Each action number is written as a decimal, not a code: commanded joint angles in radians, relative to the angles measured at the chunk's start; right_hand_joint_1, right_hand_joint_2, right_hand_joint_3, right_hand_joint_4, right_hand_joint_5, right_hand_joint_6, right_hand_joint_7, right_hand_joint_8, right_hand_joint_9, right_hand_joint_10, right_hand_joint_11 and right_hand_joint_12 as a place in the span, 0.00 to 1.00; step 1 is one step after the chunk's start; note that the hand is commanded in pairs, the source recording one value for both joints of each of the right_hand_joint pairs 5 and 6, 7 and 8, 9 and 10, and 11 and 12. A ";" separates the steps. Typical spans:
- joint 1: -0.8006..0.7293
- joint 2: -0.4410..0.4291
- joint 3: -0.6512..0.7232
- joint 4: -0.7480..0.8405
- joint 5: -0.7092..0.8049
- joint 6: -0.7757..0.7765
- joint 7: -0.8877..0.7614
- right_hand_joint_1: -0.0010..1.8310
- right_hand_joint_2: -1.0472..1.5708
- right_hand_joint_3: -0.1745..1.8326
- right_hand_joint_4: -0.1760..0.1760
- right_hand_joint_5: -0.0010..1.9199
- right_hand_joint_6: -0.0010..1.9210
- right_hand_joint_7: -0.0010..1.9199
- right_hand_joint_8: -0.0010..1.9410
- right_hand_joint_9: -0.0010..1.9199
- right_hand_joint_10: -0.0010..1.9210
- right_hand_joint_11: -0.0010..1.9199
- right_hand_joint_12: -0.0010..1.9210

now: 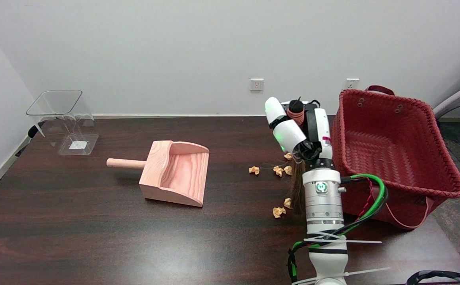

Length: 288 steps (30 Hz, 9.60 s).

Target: Sweep the paper balls into the dustpan.

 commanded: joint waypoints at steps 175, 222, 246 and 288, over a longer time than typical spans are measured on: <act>0.269 0.014 0.118 -0.099 0.035 -0.223 0.267 0.46 1.00 0.18 0.50 1.00 1.00 1.00 0.99 1.00 1.00 1.00 1.00; 0.273 0.065 0.204 -0.548 -0.110 -0.292 0.448 0.43 1.00 0.33 0.50 1.00 1.00 1.00 0.99 1.00 1.00 1.00 1.00; 0.299 -0.033 0.145 -0.624 -0.110 -0.297 0.605 0.43 1.00 0.33 0.50 1.00 1.00 1.00 0.99 1.00 1.00 1.00 1.00; 0.488 -0.332 0.112 -0.881 -0.098 -0.367 0.850 0.39 1.00 0.29 0.50 1.00 1.00 1.00 0.99 1.00 1.00 1.00 1.00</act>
